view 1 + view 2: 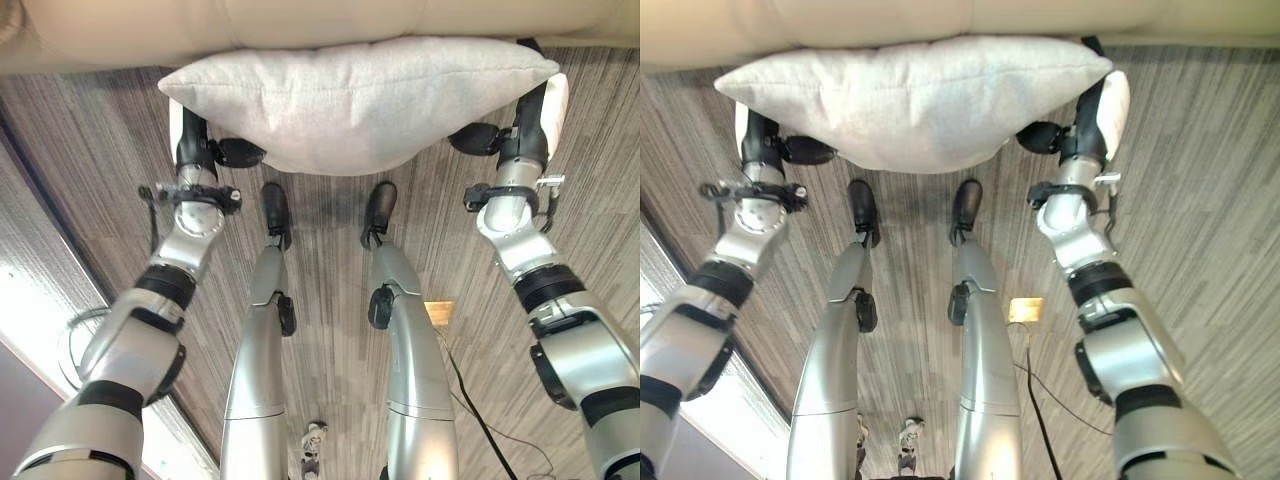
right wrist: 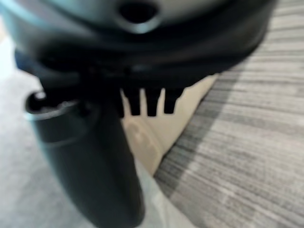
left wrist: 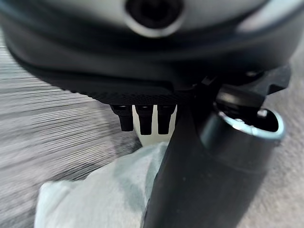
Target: Pick up all the scattered cushions and arrange them neatly on the sofa.
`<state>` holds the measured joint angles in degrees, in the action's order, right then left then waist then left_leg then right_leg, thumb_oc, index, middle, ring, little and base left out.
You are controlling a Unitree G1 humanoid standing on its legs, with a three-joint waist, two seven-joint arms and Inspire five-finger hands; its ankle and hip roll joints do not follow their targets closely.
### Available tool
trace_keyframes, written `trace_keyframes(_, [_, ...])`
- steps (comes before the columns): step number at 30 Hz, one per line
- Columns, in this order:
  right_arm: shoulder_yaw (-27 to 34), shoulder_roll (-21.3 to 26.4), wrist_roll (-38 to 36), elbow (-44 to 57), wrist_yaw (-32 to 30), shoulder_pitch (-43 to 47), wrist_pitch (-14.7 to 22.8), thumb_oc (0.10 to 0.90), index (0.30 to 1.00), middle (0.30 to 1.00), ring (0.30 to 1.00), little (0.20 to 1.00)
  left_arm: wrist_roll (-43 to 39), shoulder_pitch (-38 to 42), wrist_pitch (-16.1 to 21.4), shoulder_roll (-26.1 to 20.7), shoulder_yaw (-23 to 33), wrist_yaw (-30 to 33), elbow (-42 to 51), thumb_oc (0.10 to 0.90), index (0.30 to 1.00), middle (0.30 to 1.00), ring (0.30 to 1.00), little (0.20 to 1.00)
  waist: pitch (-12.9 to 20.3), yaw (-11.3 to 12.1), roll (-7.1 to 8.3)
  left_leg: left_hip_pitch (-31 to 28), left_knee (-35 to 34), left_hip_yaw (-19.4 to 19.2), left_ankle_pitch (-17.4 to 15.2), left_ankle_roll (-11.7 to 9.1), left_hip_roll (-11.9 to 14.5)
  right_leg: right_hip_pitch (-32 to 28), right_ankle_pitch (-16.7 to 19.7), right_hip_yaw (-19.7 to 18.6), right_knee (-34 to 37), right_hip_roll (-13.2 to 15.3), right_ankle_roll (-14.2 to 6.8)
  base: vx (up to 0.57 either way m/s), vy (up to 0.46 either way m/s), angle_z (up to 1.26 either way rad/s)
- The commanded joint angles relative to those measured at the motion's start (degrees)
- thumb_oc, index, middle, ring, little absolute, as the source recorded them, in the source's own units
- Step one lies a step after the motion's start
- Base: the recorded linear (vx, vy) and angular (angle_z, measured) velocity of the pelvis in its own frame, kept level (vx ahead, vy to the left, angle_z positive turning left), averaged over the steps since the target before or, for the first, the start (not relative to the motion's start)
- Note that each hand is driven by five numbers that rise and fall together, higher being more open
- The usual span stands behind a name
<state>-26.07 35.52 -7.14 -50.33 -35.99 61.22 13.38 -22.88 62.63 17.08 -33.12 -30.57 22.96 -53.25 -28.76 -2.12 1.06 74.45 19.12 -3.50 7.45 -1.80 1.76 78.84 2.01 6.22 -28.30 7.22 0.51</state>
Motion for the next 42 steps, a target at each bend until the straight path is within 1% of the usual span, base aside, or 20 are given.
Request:
trace_keyframes(1, [-5.04,0.19,0.37,3.47,1.99,1.08,3.12,0.8,0.9,0.9,0.9,0.9,1.52,-2.51,2.9,-0.64,1.77,-0.4,4.23,0.8,0.9,0.9,0.9,0.9,4.83,-1.11,-1.81,4.57,3.21,4.06,-4.3,-1.62,0.38,-2.2,-4.07,-4.21,2.43,0.27,-7.48,0.0,0.0,0.0])
trace_keyframes(2, [-7.87,-0.46,1.54,3.99,2.98,2.52,2.73,0.8,0.9,0.9,0.9,0.9,2.34,-1.37,2.95,-0.29,-0.02,-0.64,6.39,0.8,0.9,0.9,0.9,0.9,4.71,-0.9,-1.79,5.18,3.8,4.2,-4.33,-1.52,0.16,-1.7,-4.07,-4.14,2.04,0.21,-7.38,0.0,0.0,0.0])
trace_keyframes(7, [-13.36,-4.01,4.86,4.51,3.98,6.33,1.43,0.8,0.9,0.9,0.9,0.9,2.48,0.44,3.2,3.06,-2.38,-0.38,9.31,0.8,0.9,0.9,0.9,0.9,4.5,-0.37,-2.12,6.16,4.32,4.26,-4.34,-1.54,-0.05,-0.72,-4.05,-4.05,1.85,0.03,-7.2,0.0,0.0,0.0])
trace_keyframes(8, [-13.39,-4.02,4.86,4.5,3.97,6.35,1.43,0.8,0.9,0.9,0.9,0.9,2.49,0.43,3.19,3.05,-2.36,-0.37,9.32,0.8,0.9,0.9,0.9,0.9,4.51,-0.39,-2.14,6.18,4.33,4.26,-4.34,-1.54,-0.05,-0.72,-4.05,-4.04,1.84,0.03,-7.2,0.0,0.0,0.0])
trace_keyframes(11, [-14.78,-8.54,6.07,5.0,3.6,8.64,0.72,0.8,0.9,0.9,0.9,0.9,-0.38,1.54,4.01,7.72,-2.5,0.01,10.49,0.8,0.9,0.9,0.9,0.9,4.18,-0.11,-2.37,6.63,4.32,4.5,-4.17,-1.67,-0.35,-0.16,-3.94,-4.02,1.87,-0.18,-7.0,0.0,0.0,0.0])
trace_keyframes(13, [-14.93,-9.35,6.2,5.04,3.59,8.92,0.55,0.8,0.9,0.9,0.9,0.9,-1.35,1.53,4.22,8.65,-2.08,0.06,10.67,0.8,0.9,0.9,0.9,0.9,4.15,-0.06,-2.38,6.68,4.27,4.58,-4.13,-1.73,-0.31,-0.13,-3.95,-3.95,1.89,-0.21,-6.99,0.0,0.0,0.0])
trace_keyframes(15, [-14.37,-10.82,5.75,6.57,3.84,9.25,0.62,0.4,0.3,0.3,0.3,0.3,-4.55,1.57,5.01,10.83,-0.89,-0.15,12.61,0.8,0.9,0.9,0.9,0.9,4.26,-0.02,-2.29,6.51,3.96,4.72,-3.91,-1.86,-0.34,-0.33,-3.9,-3.71,2.08,-0.28,-6.95,0.0,0.0,0.0])
trace_keyframes(16, [-14.37,-10.81,5.75,6.6,3.85,9.23,0.6,0.4,0.3,0.3,0.3,0.3,-4.57,1.56,5.01,10.82,-0.89,-0.17,12.62,0.69,0.735,0.735,0.735,0.735,4.26,-0.03,-2.31,6.5,3.95,4.73,-3.9,-1.86,-0.35,-0.34,-3.89,-3.7,2.09,-0.28,-6.95,0.0,0.0,0.0])
trace_keyframes(17, [-13.97,-10.77,5.46,7.63,3.93,8.97,0.82,0.4,0.3,0.3,0.3,0.3,-5.35,1.24,5.36,11.16,-0.39,-0.22,13.75,0.515,0.472,0.472,0.472,0.472,4.39,-0.04,-2.26,6.34,3.65,4.68,-3.8,-1.95,-0.35,-0.51,-3.9,-3.59,2.22,-0.4,-6.94,0.0,0.0,0.0])
trace_keyframes(18, [-12.95,-10.65,4.77,9.41,4.33,8.1,1.51,0.4,0.3,0.3,0.3,0.3,-6.18,0.87,5.67,11.39,0.01,-0.77,15.18,0.4,0.3,0.3,0.3,0.3,4.68,-0.1,-2.18,6.0,3.2,4.59,-3.52,-2.14,-0.42,-0.89,-3.83,-3.52,2.51,-0.65,-6.96,0.0,0.0,0.0])
trace_keyframes(22, [-10.83,-9.57,3.98,12.77,5.16,6.44,2.45,0.4,0.3,0.3,0.3,0.3,-6.87,-0.48,5.85,10.9,0.79,-1.9,17.5,0.4,0.3,0.3,0.3,0.3,5.29,-0.13,-2.08,4.45,1.98,4.27,-3.07,-2.43,-0.45,-2.24,-3.54,-3.36,3.33,-0.89,-7.05,0.0,0.0,0.0])
trace_keyframes(30, [-3.35,-7.95,4.51,22.61,7.52,-3.11,4.58,0.4,0.3,0.3,0.3,0.3,-6.27,-9.12,5.96,10.49,3.96,-5.57,24.24,0.4,0.3,0.3,0.3,0.3,7.53,-0.4,-1.91,-5.02,-2.7,3.23,-2.24,-3.56,-0.27,-10.66,-3.26,-2.35,6.09,-1.37,-7.15,-0.02,-0.002,0.0])
trace_keyframes(31, [-1.65,-8.31,4.0,25.21,8.84,-6.92,5.24,0.4,0.3,0.3,0.3,0.3,-5.77,-12.27,5.92,11.13,4.36,-6.94,25.98,0.4,0.3,0.3,0.3,0.3,7.72,-0.32,-1.93,-8.05,-4.66,2.68,-0.14,-3.63,0.13,-13.42,-1.69,-1.39,7.49,-1.19,-6.79,-0.07,-0.001,0.04])
trace_keyframes(32, [-0.91,-8.27,4.01,26.7,9.51,-8.87,5.32,0.4,0.3,0.3,0.3,0.3,-5.3,-13.71,5.83,11.19,4.26,-7.32,26.9,0.4,0.3,0.3,0.3,0.3,7.88,-0.41,-1.84,-9.97,-5.25,2.56,-0.14,-3.8,0.12,-15.16,-1.67,-1.17,8.14,-1.12,-6.73,0.01,-0.035,0.04])
trace_keyframes(33, [0.11,-8.59,3.65,28.64,10.51,-11.94,5.72,0.4,0.3,0.3,0.3,0.3,-4.5,-15.75,5.65,11.44,4.23,-7.99,28.08,0.4,0.3,0.3,0.3,0.3,8.54,-0.57,-1.64,-13.33,-6.44,3.0,-1.69,-4.53,0.04,-18.18,-3.39,-1.27,8.77,-1.18,-7.06,0.0,0.0,0.0])
trace_keyframes(34, [0.79,-8.61,3.6,30.06,11.22,-14.43,6.02,0.4,0.3,0.3,0.3,0.3,-3.65,-17.63,5.78,11.33,4.24,-8.48,29.34,0.4,0.3,0.3,0.3,0.3,8.42,-0.43,-1.67,-15.0,-7.39,2.62,0.08,-4.26,0.17,-19.65,-1.72,-0.52,9.88,-1.05,-6.64,0.04,-0.032,0.02])
trace_keyframes(36, [1.4,-8.99,3.52,31.18,12.08,-16.66,6.22,0.4,0.3,0.3,0.3,0.3,-3.07,-19.61,5.65,11.21,4.3,-9.03,30.3,0.4,0.3,0.3,0.3,0.3,8.84,-0.54,-1.6,-17.3,-8.13,2.52,0.06,-4.39,0.16,-21.96,-1.81,-0.12,10.78,-1.04,-6.58,-0.02,0.001,0.0])
trace_keyframes(38, [2.77,-9.58,3.29,33.95,14.61,-24.79,6.57,0.4,0.3,0.3,0.3,0.3,-2.45,-26.65,5.64,11.21,5.29,-10.86,33.16,0.4,0.3,0.3,0.3,0.3,9.93,-0.74,-1.44,-24.1,-9.4,2.41,-0.32,-4.56,0.31,-28.56,-2.32,0.7,12.72,-1.09,-6.3,0.0,-0.034,-0.05])
trace_keyframes(39, [2.77,-9.58,3.29,33.95,14.61,-24.79,6.57,0.4,0.3,0.3,0.3,0.3,-2.45,-26.65,5.64,11.21,5.29,-10.86,33.16,0.4,0.3,0.3,0.3,0.3,9.93,-0.74,-1.44,-24.1,-9.4,2.41,-0.32,-4.56,0.31,-28.56,-2.32,0.7,12.72,-1.09,-6.3,-0.01,-0.03,-0.07])
trace_keyframes(42, [4.78,-11.66,3.31,36.58,16.99,-35.15,6.4,0.4,0.3,0.3,0.3,0.3,-2.3,-35.92,5.2,12.24,6.62,-12.96,35.04,0.4,0.3,0.3,0.3,0.3,10.99,-0.84,-1.11,-33.21,-10.45,2.28,-1.17,-4.47,0.72,-38.52,-3.07,1.55,15.15,-1.23,-5.99,0.02,-0.039,-0.07])
